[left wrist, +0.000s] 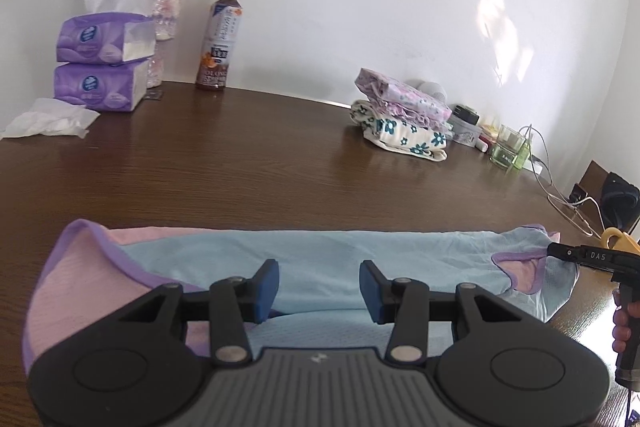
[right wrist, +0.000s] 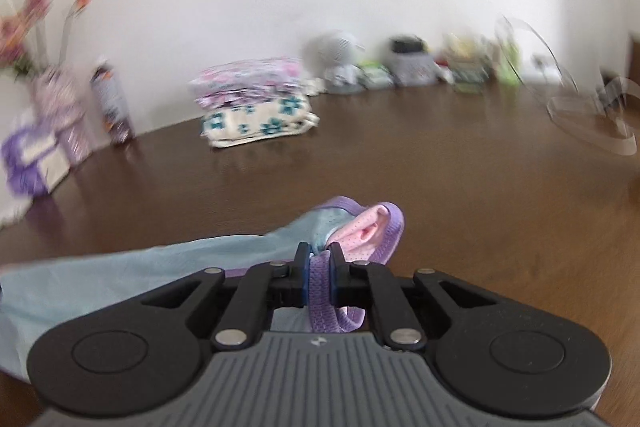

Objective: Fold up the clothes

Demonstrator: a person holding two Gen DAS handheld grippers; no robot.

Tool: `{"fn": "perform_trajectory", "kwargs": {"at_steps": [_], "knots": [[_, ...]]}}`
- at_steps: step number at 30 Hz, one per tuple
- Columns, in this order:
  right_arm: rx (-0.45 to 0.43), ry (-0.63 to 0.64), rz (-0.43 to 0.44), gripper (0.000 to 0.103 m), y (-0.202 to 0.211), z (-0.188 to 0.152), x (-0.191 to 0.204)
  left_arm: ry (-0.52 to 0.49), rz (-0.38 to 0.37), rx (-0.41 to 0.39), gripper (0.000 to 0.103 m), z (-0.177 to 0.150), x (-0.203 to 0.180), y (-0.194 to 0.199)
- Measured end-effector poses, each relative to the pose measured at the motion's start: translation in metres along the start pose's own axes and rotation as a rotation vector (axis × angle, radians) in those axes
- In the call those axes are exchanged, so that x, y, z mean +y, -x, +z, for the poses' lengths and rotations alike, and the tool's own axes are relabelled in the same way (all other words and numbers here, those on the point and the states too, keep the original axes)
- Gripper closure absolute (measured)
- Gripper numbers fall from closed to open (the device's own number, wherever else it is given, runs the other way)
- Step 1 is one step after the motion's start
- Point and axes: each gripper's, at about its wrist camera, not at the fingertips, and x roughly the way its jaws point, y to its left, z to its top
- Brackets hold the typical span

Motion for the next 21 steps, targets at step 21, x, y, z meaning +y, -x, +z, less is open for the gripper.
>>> {"fn": "perform_trajectory", "kwargs": {"at_steps": [21], "knots": [[0.05, 0.518, 0.3, 0.069, 0.007, -0.029, 0.128, 0.015, 0.034, 0.004, 0.06, -0.012, 0.013, 0.019]]}}
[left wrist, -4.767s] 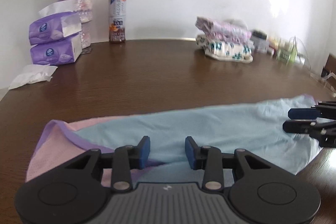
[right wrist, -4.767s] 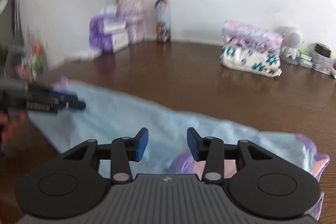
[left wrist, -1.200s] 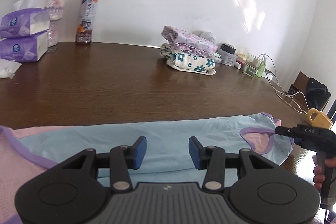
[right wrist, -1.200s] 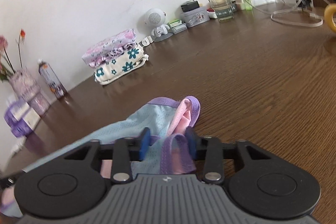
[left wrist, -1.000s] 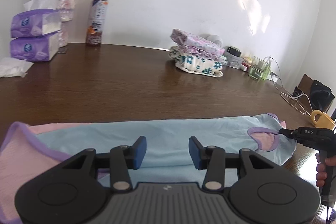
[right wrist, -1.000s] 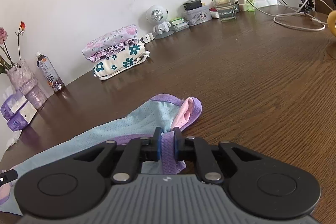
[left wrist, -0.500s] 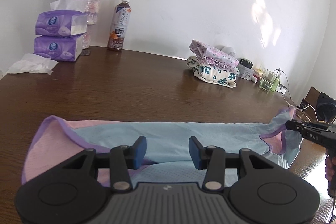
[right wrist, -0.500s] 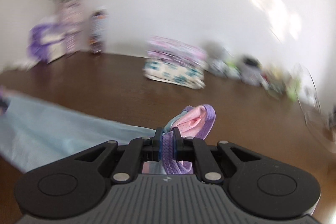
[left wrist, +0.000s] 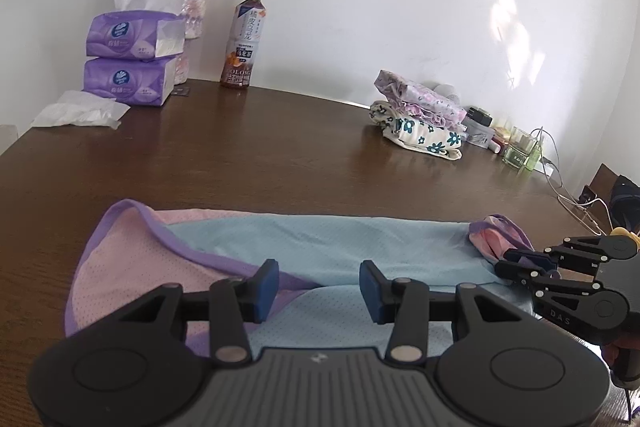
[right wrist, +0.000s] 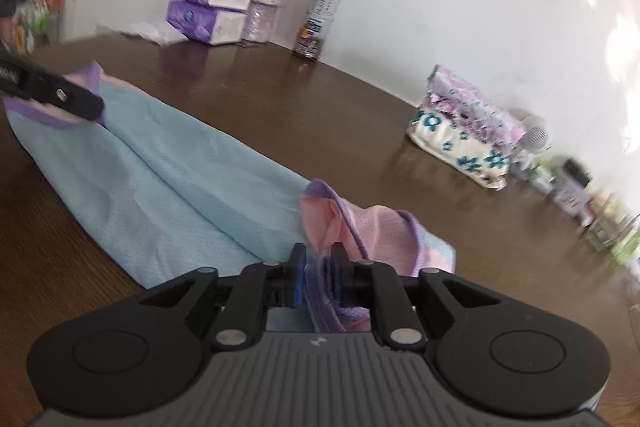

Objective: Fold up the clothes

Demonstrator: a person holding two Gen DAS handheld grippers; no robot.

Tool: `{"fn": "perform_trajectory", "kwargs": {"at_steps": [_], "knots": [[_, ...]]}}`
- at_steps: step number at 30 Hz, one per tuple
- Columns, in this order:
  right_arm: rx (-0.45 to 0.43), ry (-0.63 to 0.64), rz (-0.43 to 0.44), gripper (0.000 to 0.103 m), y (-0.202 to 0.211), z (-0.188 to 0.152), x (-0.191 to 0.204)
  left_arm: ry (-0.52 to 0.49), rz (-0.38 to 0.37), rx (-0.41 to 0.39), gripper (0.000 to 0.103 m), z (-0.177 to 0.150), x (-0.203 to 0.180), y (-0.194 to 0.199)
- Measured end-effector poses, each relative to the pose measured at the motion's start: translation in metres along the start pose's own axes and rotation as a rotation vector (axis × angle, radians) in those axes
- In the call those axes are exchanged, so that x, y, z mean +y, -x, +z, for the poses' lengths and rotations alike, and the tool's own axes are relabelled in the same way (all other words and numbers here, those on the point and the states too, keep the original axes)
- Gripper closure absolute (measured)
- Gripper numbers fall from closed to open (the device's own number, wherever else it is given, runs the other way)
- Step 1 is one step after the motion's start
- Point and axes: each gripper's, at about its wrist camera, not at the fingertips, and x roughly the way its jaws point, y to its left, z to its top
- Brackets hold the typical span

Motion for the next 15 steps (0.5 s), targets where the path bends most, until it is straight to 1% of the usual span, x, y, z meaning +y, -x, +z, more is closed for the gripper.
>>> {"fn": "perform_trajectory", "kwargs": {"at_steps": [1, 2, 5, 6, 8, 10, 11, 12, 15], "knots": [[0.0, -0.007, 0.015, 0.062, 0.0, 0.0, 0.0, -0.001, -0.003, 0.001, 0.06, 0.0, -0.001, -0.001], [-0.01, -0.03, 0.038, 0.06, 0.003, 0.0, -0.002, -0.004, -0.007, 0.003, 0.06, 0.0, -0.003, -0.002], [-0.093, -0.172, 0.124, 0.059, 0.026, 0.003, -0.026, -0.019, -0.02, 0.01, 0.059, 0.002, -0.009, -0.005], [-0.121, -0.213, 0.133, 0.059, 0.035, 0.002, -0.035, -0.024, -0.025, 0.013, 0.059, 0.002, -0.011, -0.006], [-0.15, -0.264, 0.102, 0.059, 0.05, -0.002, -0.051, -0.037, -0.038, 0.018, 0.059, 0.004, -0.017, -0.01], [-0.128, -0.278, 0.028, 0.062, 0.055, -0.01, -0.063, -0.05, -0.057, 0.024, 0.059, 0.005, -0.025, -0.014], [-0.114, -0.293, 0.007, 0.069, 0.056, -0.015, -0.069, -0.058, -0.071, 0.028, 0.059, 0.006, -0.03, -0.017], [-0.096, -0.323, 0.01, 0.077, 0.053, -0.02, -0.075, -0.068, -0.086, 0.032, 0.059, 0.008, -0.035, -0.019], [-0.048, -0.404, 0.026, 0.083, 0.043, -0.033, -0.092, -0.118, -0.145, 0.029, 0.059, 0.016, -0.059, -0.028]]}}
